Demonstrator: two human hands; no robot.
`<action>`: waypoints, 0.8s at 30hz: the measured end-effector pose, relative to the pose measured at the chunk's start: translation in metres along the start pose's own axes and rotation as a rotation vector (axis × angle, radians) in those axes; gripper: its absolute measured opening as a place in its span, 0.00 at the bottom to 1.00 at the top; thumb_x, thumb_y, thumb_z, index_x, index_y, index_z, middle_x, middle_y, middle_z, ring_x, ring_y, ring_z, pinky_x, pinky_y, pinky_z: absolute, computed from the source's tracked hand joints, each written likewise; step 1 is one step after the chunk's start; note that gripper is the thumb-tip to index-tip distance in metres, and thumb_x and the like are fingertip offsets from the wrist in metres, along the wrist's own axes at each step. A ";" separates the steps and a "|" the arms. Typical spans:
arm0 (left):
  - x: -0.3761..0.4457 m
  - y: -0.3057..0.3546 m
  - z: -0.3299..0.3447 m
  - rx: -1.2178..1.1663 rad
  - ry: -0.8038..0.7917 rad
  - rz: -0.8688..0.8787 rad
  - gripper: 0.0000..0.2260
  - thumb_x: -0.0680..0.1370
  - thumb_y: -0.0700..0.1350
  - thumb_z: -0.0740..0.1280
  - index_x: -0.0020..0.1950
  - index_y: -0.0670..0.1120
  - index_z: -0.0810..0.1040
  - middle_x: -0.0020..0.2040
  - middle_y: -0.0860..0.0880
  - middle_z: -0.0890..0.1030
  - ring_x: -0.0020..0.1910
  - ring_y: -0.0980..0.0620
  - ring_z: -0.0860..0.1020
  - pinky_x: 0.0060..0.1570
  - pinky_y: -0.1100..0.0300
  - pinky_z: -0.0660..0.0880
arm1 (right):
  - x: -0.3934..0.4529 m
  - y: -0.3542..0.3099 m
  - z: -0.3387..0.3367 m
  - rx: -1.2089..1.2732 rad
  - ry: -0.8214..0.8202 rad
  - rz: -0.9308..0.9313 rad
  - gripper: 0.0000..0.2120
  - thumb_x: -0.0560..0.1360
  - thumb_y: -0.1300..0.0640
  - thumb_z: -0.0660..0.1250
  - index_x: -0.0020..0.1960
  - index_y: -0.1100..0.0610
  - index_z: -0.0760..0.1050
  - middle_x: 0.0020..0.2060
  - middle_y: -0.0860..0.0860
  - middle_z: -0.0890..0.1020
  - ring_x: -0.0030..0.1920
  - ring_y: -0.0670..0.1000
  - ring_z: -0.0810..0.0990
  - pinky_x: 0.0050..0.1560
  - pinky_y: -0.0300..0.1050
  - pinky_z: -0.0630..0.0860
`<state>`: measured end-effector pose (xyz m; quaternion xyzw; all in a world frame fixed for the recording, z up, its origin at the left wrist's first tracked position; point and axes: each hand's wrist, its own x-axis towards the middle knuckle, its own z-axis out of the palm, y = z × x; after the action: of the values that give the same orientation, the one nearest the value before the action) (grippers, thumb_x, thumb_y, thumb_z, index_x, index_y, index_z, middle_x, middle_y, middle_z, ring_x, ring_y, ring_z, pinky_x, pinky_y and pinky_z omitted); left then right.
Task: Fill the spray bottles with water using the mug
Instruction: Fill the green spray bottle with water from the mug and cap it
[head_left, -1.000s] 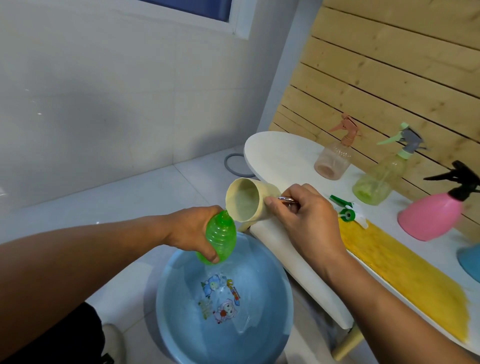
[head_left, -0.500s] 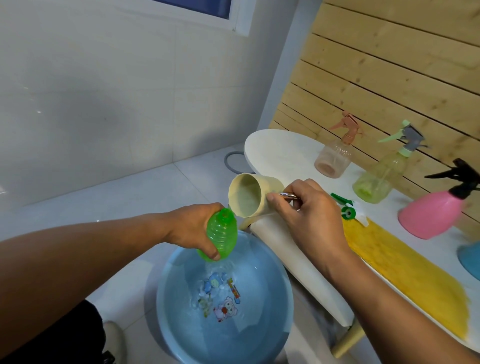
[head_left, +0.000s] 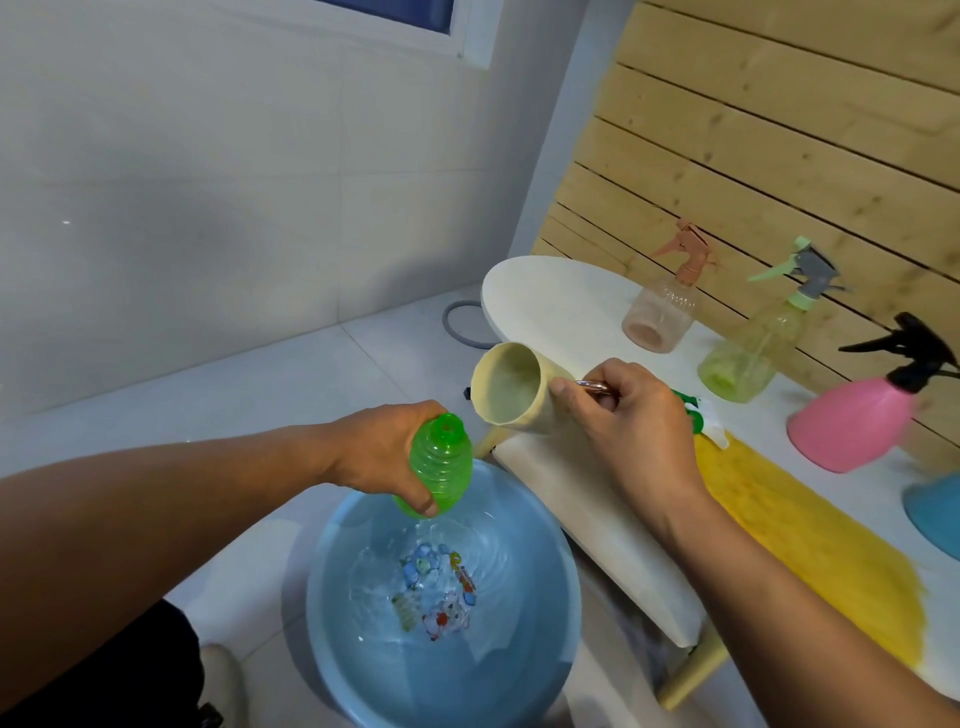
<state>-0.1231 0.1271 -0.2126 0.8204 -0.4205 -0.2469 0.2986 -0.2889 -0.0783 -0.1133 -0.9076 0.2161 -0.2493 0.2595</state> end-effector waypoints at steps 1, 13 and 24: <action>0.000 0.000 0.000 -0.005 0.000 0.003 0.37 0.62 0.52 0.87 0.65 0.60 0.72 0.57 0.59 0.81 0.57 0.57 0.80 0.59 0.55 0.79 | 0.000 0.001 0.000 -0.012 0.006 0.004 0.16 0.76 0.43 0.71 0.37 0.53 0.73 0.34 0.47 0.75 0.37 0.48 0.73 0.39 0.50 0.70; 0.002 0.003 0.001 -0.040 0.003 0.013 0.33 0.62 0.52 0.87 0.61 0.60 0.73 0.55 0.58 0.82 0.55 0.58 0.81 0.58 0.55 0.79 | 0.000 0.001 0.002 -0.010 -0.010 0.031 0.17 0.75 0.43 0.71 0.36 0.54 0.74 0.33 0.47 0.75 0.36 0.47 0.73 0.36 0.48 0.66; 0.001 -0.009 -0.005 -0.050 0.009 0.015 0.33 0.59 0.55 0.86 0.59 0.62 0.73 0.54 0.59 0.81 0.55 0.57 0.81 0.58 0.54 0.80 | -0.010 0.013 0.011 -0.610 0.075 -0.386 0.11 0.75 0.48 0.71 0.39 0.52 0.75 0.36 0.48 0.73 0.37 0.55 0.75 0.28 0.42 0.60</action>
<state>-0.1147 0.1322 -0.2156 0.8107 -0.4190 -0.2512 0.3226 -0.2939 -0.0792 -0.1331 -0.9576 0.1146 -0.2508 -0.0832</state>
